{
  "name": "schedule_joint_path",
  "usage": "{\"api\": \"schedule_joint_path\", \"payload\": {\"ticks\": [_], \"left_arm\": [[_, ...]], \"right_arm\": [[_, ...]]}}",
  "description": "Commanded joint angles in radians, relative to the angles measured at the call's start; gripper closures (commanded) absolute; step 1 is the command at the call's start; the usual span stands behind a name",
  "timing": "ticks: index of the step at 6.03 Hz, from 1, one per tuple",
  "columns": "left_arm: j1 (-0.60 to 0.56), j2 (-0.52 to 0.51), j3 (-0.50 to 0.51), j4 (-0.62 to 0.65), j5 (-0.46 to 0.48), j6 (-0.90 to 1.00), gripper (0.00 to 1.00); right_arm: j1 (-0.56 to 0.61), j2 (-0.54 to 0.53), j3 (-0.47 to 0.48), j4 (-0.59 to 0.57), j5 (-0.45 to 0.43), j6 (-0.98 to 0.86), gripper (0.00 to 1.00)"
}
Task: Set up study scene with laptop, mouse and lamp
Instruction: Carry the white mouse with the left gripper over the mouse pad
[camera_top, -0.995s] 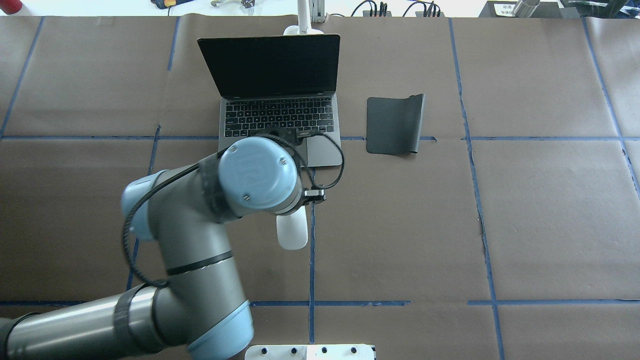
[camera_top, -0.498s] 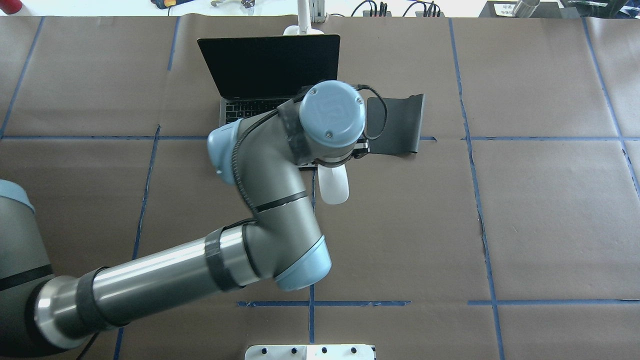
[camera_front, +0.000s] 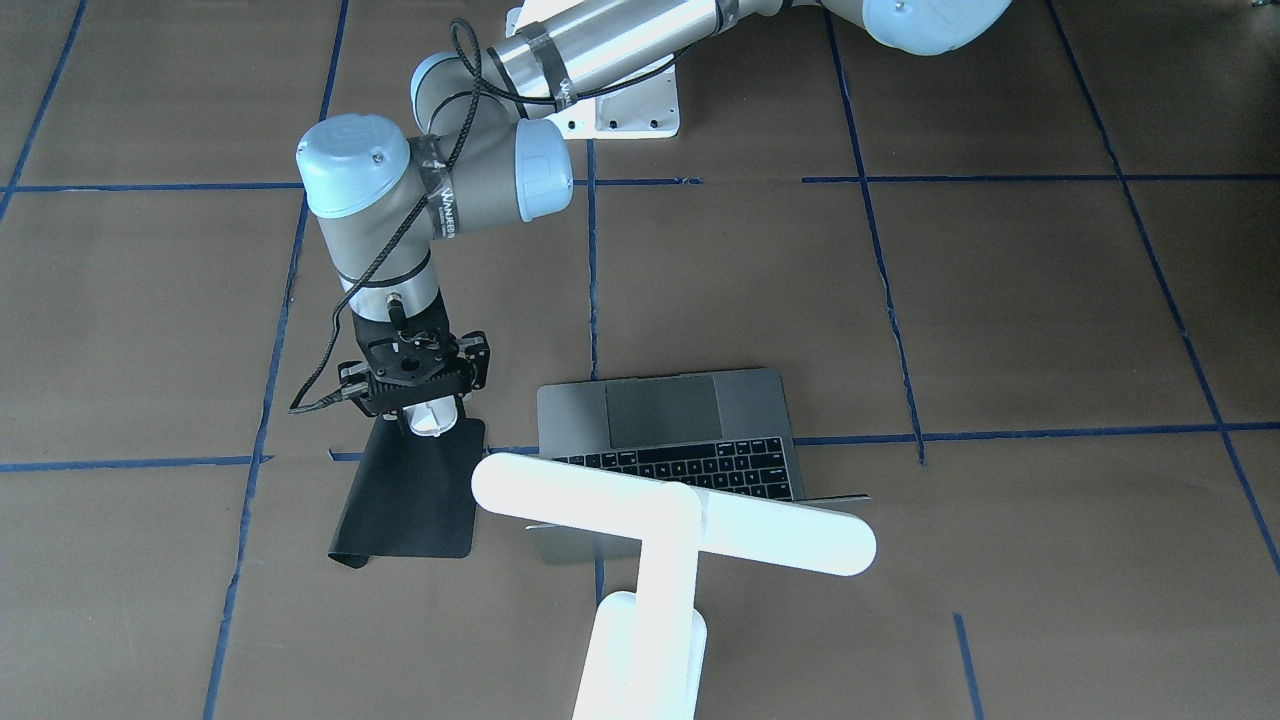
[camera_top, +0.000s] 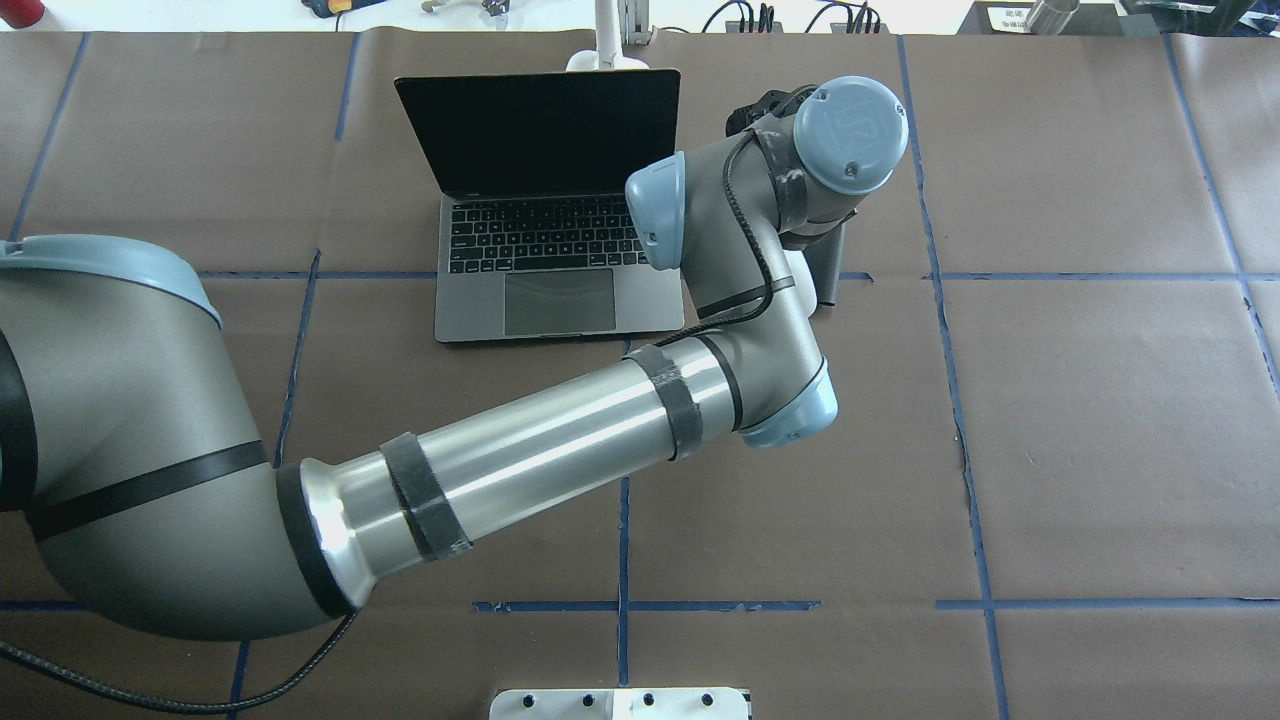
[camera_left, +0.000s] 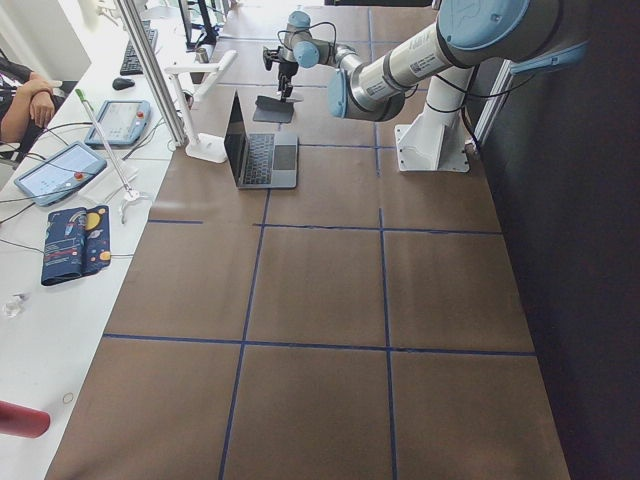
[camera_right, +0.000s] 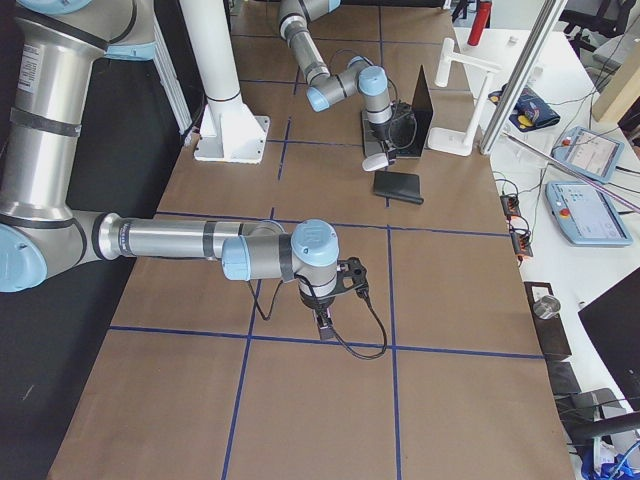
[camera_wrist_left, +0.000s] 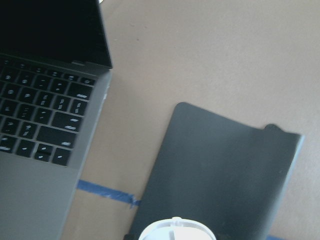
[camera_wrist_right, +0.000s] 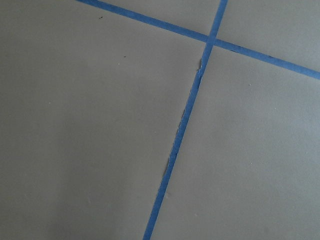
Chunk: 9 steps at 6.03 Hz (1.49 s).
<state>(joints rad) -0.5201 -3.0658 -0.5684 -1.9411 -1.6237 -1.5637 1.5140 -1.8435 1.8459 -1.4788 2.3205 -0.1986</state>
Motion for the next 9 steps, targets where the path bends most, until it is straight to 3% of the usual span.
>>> {"api": "schedule_joint_path", "payload": {"ticks": [1,4,6,9], "left_arm": [[0.032,-0.056,0.163,-0.126,0.1,-0.077,0.72],[0.071,-0.08,0.183,-0.159,0.189,-0.217,0.58],[0.069,-0.085,0.183,-0.167,0.189,-0.249,0.27],[0.055,-0.083,0.191,-0.174,0.186,-0.253,0.17]], "right_arm": [[0.0,-0.002,0.0,0.0,0.0,0.001,0.0],[0.0,-0.002,-0.001,0.0,0.0,0.001,0.0],[0.0,-0.008,-0.001,0.005,0.0,0.001,0.0],[0.0,-0.007,-0.001,0.008,-0.001,-0.001,0.0]]}}
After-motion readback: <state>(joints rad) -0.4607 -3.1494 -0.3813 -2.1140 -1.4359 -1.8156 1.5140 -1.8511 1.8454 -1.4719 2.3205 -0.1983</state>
